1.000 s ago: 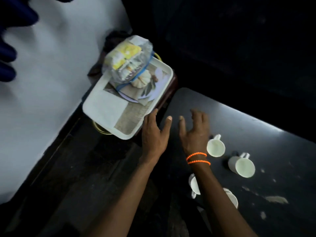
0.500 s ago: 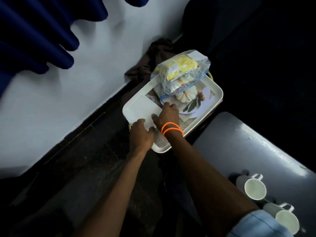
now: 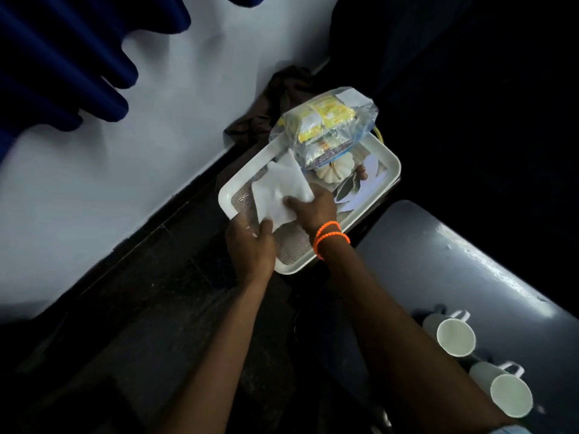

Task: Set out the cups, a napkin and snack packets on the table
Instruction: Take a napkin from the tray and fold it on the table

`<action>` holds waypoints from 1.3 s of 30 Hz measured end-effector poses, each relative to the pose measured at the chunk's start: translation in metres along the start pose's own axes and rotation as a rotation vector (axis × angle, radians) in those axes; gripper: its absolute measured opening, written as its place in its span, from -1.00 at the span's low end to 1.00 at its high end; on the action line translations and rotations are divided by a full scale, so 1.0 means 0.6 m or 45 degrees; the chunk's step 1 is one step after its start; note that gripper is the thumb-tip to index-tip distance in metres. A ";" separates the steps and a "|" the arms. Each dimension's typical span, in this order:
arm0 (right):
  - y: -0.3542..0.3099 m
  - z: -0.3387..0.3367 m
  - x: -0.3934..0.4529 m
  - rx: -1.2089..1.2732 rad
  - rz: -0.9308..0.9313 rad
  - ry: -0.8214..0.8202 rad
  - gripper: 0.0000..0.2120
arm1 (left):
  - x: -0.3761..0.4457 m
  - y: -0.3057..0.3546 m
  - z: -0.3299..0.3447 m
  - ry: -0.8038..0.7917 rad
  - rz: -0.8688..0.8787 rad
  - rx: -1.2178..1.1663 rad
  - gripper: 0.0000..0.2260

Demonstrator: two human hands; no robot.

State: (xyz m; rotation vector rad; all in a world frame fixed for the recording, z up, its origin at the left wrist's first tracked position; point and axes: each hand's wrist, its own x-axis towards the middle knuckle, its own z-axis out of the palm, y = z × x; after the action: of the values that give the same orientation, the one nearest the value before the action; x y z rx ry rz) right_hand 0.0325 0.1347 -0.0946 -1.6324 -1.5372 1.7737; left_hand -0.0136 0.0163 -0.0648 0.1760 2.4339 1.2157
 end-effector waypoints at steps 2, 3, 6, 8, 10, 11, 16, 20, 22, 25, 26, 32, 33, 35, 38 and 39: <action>0.005 -0.046 -0.019 0.380 0.169 -0.042 -0.69 | -0.021 0.016 0.013 -0.091 -0.240 -0.257 -0.70; 0.009 -0.070 -0.031 0.559 0.239 -0.068 -0.69 | -0.030 0.024 0.023 -0.203 -0.396 -0.427 -0.70; 0.030 -0.144 -0.068 0.857 0.354 -0.134 -0.76 | -0.072 0.046 0.058 -0.525 -0.633 -0.850 -0.73; 0.054 -0.200 -0.092 0.831 0.371 -0.091 -0.76 | -0.108 0.051 0.087 -0.615 -0.601 -0.834 -0.73; 0.086 -0.259 -0.115 0.506 0.276 0.057 -0.75 | -0.149 0.051 0.118 -0.644 -0.497 -0.647 -0.85; 0.101 -0.289 -0.128 0.272 0.199 0.148 -0.76 | -0.170 0.050 0.133 -0.670 -0.444 -0.529 -0.88; 0.175 -0.436 -0.220 -0.073 -0.022 0.611 -0.85 | -0.309 0.059 0.213 -0.912 -0.216 -0.165 -0.75; 0.254 -0.557 -0.305 -0.018 0.038 0.876 -0.83 | -0.449 0.071 0.291 -1.164 -0.153 -0.076 -0.71; 0.297 -0.614 -0.353 -0.040 0.074 0.982 -0.79 | -0.531 0.066 0.332 -1.305 -0.139 -0.003 -0.68; 0.358 -0.690 -0.423 -0.042 0.128 1.148 -0.77 | -0.655 0.052 0.382 -1.478 -0.041 0.144 -0.63; 0.377 -0.713 -0.445 -0.027 0.150 1.207 -0.78 | -0.694 0.046 0.396 -1.518 -0.014 0.184 -0.61; 0.482 -0.838 -0.569 0.159 0.305 1.541 -0.78 | -0.906 0.017 0.467 -1.723 0.180 0.350 -0.58; 0.496 -0.856 -0.584 0.181 0.319 1.596 -0.78 | -0.936 0.015 0.478 -1.754 0.207 0.370 -0.59; 0.515 -0.891 -0.606 0.223 0.342 1.677 -0.77 | -0.989 0.014 0.499 -1.826 0.238 0.406 -0.61; 0.540 -0.945 -0.619 0.235 0.386 1.724 -0.72 | -1.047 0.015 0.536 -1.895 0.292 0.480 -0.62; 0.546 -0.962 -0.618 0.234 0.404 1.719 -0.70 | -1.060 0.017 0.548 -1.905 0.319 0.520 -0.63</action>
State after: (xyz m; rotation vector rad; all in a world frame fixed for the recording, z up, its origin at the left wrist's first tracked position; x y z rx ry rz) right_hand 0.7792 0.0038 -0.0399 -2.2297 -0.4688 0.4669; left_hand 0.6992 0.0799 -0.0386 1.0690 1.2427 0.2895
